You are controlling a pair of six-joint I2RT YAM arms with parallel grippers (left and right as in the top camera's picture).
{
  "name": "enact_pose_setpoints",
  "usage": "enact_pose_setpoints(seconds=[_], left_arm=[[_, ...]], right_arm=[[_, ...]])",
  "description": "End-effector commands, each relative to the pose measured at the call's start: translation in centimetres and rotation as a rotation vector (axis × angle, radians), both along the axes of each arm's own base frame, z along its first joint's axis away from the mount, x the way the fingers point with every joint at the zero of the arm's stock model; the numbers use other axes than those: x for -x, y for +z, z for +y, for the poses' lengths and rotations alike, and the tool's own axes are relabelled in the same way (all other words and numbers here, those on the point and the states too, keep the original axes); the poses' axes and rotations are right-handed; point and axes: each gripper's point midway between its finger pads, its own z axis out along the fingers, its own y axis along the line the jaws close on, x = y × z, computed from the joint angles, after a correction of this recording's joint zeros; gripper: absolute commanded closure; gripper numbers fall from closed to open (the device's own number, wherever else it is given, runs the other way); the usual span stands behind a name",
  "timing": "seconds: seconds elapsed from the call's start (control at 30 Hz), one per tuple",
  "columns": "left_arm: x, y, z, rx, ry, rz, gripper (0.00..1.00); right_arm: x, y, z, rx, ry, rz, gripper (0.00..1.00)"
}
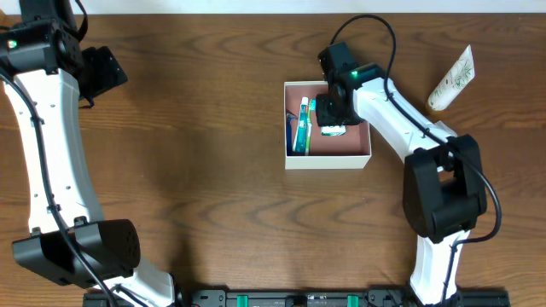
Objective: Pack container
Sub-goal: 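Lower the soap bar into the box and open the right gripper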
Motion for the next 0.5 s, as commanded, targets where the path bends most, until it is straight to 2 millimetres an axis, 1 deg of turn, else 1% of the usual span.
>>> enact_pose_setpoints(seconds=[0.0, 0.17, 0.33, 0.47], left_arm=[[0.1, -0.5, 0.3, -0.003, 0.009, 0.019, 0.02], [0.1, -0.5, 0.3, -0.003, 0.008, 0.019, 0.02], [0.1, -0.5, 0.3, -0.003, 0.008, 0.019, 0.02], [0.1, -0.5, 0.3, -0.003, 0.008, 0.019, 0.02]], right_arm=[[0.7, -2.2, 0.6, 0.018, 0.032, 0.045, 0.52], [0.5, -3.2, 0.6, 0.020, 0.031, 0.051, 0.52], [-0.2, -3.3, 1.0, 0.008, 0.032, 0.023, 0.52], [-0.3, -3.3, 1.3, -0.008, 0.026, 0.022, 0.52]])
